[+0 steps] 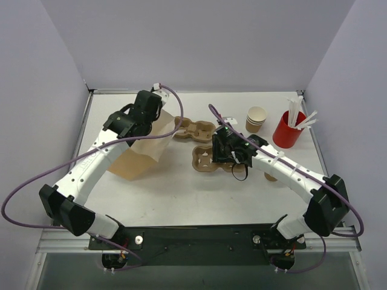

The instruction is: Pack the takeout coffee

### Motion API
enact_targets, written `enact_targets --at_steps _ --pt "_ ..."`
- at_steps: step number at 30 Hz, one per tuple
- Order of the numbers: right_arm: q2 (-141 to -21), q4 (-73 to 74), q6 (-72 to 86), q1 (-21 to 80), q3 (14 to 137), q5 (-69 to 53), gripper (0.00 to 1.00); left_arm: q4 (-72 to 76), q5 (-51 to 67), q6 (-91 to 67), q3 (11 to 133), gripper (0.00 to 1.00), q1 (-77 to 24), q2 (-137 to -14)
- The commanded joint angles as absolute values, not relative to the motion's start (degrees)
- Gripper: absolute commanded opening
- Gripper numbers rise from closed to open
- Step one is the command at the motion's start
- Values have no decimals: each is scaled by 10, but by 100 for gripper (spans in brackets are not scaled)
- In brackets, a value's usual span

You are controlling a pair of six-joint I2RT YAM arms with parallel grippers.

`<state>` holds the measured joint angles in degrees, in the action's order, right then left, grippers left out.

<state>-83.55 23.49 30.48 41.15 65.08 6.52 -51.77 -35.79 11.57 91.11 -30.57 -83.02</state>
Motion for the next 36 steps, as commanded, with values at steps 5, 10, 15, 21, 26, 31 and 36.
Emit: enact_targets --at_steps 5,10,15,21,26,31,36 --pt "-741 250 299 374 628 98 33 -425 -435 242 883 0 -334 -790" --pt "-722 250 289 351 631 102 33 -381 -369 284 825 0 -364 -748" --pt "-719 235 276 340 642 105 33 -367 -331 266 743 0 -419 -712" --pt "-692 180 270 318 632 99 33 -340 -270 237 681 0 -454 -664" --pt "-663 104 283 316 608 61 33 -319 -266 202 669 0 -478 -659" --pt "-640 39 290 320 581 23 33 -302 -282 164 670 0 -480 -671" --pt "-615 4 275 360 544 17 33 -301 -276 129 669 0 -480 -688"
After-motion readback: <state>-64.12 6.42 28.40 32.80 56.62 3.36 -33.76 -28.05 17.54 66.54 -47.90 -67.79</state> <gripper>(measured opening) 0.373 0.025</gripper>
